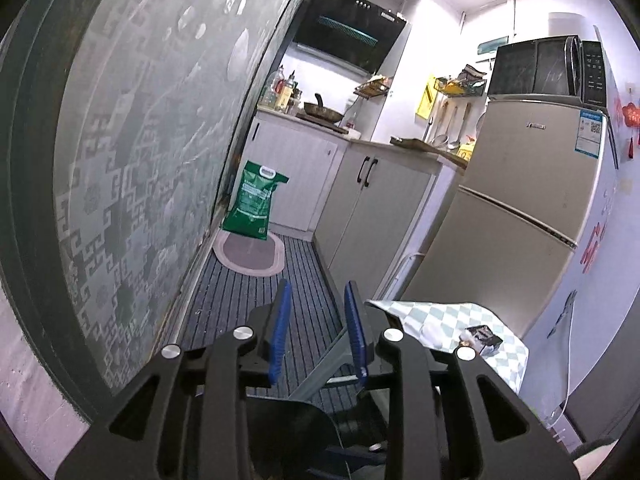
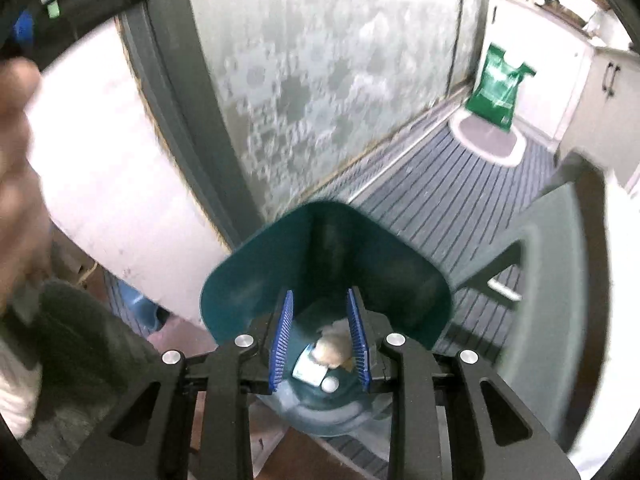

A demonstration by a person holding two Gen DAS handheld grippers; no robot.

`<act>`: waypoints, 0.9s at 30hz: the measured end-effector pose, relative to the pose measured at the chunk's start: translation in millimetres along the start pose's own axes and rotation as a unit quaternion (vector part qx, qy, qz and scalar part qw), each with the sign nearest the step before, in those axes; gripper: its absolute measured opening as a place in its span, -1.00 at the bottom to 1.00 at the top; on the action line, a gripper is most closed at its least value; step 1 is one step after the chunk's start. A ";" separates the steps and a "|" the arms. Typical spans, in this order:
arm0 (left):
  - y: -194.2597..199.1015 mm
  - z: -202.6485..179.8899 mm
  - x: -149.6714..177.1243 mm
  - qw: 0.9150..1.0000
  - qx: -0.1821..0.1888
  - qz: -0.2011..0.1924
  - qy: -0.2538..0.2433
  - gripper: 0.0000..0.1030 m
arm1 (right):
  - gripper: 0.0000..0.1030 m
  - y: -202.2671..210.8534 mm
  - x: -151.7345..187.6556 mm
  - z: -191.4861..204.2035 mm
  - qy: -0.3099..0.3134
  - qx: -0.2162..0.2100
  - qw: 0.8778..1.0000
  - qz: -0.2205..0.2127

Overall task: Collect trash
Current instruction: 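Move both grippers back to the table toward the brown nut and black snack bag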

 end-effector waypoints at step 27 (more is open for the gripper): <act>-97.9 -142.7 51.1 0.985 0.044 0.129 -0.104 -0.12 | -0.32 135.9 58.4 -182.6 -0.144 0.100 0.978 -0.115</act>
Point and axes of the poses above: each gripper's, at about its wrist camera, not at the fingertips, and y roughly against the way its jaws point, z to its left, x to its underside, the point moved 8 cm from there along -y, roughly the way its jaws point, and after that the axes turned 11 degrees about z, right-handed, at the moved point
